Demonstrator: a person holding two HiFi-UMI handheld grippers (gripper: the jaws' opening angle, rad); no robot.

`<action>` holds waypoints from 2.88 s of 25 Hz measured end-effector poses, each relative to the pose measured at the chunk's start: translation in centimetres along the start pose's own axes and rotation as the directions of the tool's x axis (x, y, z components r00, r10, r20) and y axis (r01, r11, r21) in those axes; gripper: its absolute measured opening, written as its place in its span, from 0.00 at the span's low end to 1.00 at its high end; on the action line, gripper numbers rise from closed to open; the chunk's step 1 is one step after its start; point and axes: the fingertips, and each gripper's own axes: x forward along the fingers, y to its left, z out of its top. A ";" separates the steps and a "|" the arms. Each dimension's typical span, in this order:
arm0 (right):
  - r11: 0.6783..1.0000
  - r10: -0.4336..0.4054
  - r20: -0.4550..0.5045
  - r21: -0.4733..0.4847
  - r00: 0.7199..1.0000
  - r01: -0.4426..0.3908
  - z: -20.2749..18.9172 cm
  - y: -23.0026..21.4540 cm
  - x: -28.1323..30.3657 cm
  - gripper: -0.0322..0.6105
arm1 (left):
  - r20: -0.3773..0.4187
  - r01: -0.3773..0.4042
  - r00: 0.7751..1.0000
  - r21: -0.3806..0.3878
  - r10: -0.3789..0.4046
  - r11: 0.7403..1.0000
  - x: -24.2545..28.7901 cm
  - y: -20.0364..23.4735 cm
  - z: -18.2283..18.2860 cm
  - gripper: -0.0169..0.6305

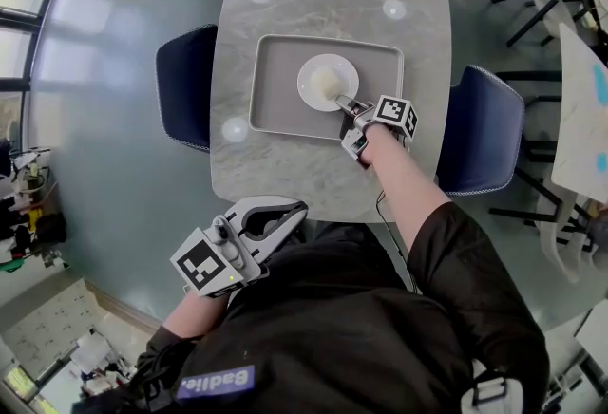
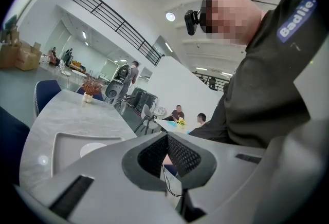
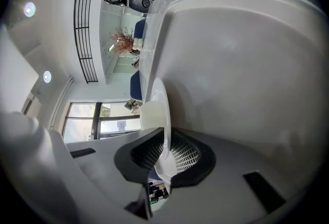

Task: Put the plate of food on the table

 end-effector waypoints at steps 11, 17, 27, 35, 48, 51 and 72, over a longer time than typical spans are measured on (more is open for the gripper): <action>0.994 -0.083 -0.109 -0.085 0.991 0.074 0.4 0.1 0.2 0.24 | 0.025 -0.043 0.999 -0.031 0.044 0.999 -1.3 0.7 -0.7 0.03; 0.981 -0.153 -0.203 -0.152 0.967 0.123 0.2 0.5 0.2 0.31 | 0.026 -0.067 0.997 -0.039 0.068 0.997 -2.0 1.0 -0.9 0.03; 0.952 -0.249 -0.282 -0.244 0.926 0.182 -0.8 0.2 -0.6 0.31 | 0.079 -0.082 0.993 -0.040 0.085 0.996 -3.1 1.0 -0.1 0.03; 0.951 -0.260 -0.269 -0.236 0.927 0.198 -1.1 -0.5 -2.4 0.31 | 0.085 -0.074 0.993 -0.036 0.077 0.997 -3.9 0.4 -0.3 0.03; 0.977 0.008 -0.123 -0.211 0.992 -0.034 -7.6 6.9 -6.5 0.31 | 0.060 -0.007 0.998 0.013 0.006 1.000 -5.7 -1.4 -0.9 0.03; 0.943 0.040 -0.112 -0.323 0.993 -0.075 -10.3 8.7 -7.9 0.31 | 0.053 0.016 0.998 0.036 -0.018 0.999 -6.3 -2.3 -1.0 0.03; 0.490 0.108 0.001 -0.870 0.994 -0.052 -27.4 13.8 -19.9 0.07 | 0.032 0.139 0.989 0.134 -0.145 0.981 -12.4 -9.7 -2.5 0.03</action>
